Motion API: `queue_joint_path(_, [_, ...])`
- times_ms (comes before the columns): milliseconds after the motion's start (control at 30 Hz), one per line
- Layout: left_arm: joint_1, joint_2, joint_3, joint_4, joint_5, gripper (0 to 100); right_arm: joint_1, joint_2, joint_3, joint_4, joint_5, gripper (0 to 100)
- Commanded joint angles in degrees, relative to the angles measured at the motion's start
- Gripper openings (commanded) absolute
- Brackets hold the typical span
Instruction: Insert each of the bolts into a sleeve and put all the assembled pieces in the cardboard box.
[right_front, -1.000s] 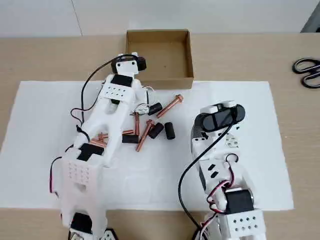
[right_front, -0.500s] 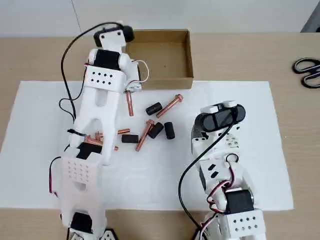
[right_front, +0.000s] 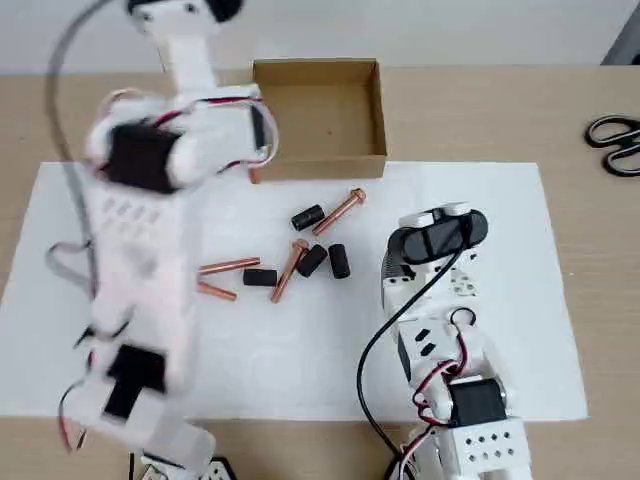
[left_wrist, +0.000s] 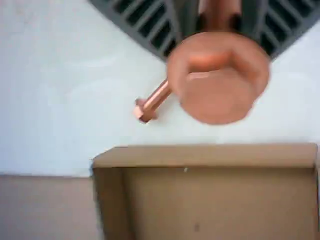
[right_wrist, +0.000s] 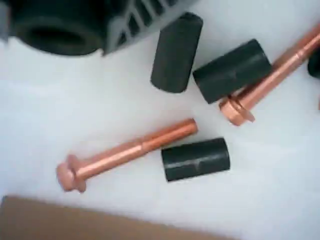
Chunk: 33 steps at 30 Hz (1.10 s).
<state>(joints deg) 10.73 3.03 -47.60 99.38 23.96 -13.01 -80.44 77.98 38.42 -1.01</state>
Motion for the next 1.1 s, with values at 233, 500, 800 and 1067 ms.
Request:
queue_joint_path(233, [0.4, -34.0, 26.2, -3.0, -3.7, 1, -8.2, -6.0, 3.7, -24.0, 0.7, 0.5])
queue_joint_path(500, [0.4, -54.3, 55.3, -29.5, -3.7, 1, -13.3, -19.1, 18.7, -34.3, 16.2, 0.4])
queue_joint_path(800, [6.2, -71.7, 90.9, -69.9, -3.4, 1, -13.3, -23.5, 18.5, -31.8, 16.2, 0.4])
queue_joint_path(1067, [14.2, -67.7, 92.2, -73.8, -3.3, 1, -14.5, -23.5, 18.5, -31.8, 14.3, 0.4])
